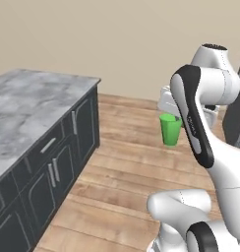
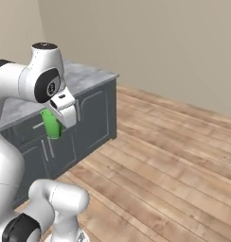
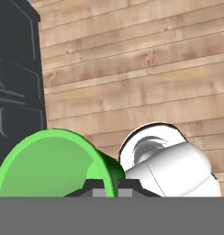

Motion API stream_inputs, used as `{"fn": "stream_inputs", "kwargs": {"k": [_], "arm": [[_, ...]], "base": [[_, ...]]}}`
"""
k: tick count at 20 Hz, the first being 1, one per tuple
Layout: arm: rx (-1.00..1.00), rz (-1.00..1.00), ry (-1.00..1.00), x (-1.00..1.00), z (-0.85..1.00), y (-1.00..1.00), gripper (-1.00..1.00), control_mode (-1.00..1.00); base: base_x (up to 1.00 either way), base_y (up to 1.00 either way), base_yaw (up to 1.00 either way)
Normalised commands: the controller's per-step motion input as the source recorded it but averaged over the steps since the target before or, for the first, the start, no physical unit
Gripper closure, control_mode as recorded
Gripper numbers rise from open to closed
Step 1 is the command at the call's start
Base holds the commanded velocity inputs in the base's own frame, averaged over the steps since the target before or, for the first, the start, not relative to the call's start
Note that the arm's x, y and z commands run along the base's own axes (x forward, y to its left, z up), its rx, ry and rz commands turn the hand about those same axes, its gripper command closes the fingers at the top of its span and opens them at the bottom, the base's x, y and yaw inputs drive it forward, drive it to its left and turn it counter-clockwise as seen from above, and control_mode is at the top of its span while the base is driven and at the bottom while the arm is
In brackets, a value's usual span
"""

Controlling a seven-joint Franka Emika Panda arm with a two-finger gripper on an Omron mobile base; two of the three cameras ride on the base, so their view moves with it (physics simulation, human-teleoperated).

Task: There is a tray on the dining counter. Grab the cup, mug, and pitcher and place them on the tray. The pitcher may be placed next to the tray if it cannot fit the tray.

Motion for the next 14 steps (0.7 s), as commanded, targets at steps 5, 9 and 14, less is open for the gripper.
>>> {"fn": "stream_inputs", "kwargs": {"k": [5,9,14], "arm": [[0.00,0.00,0.00,0.00,0.00,0.00,1.00,1.00],[0.00,0.00,0.00,0.00,0.00,0.00,1.00,1.00],[0.00,0.00,0.00,0.00,0.00,0.00,1.00,1.00]], "base": [[1.00,-0.61,0.00],[1.00,-0.50,0.00],[1.00,-0.47,0.00]]}}
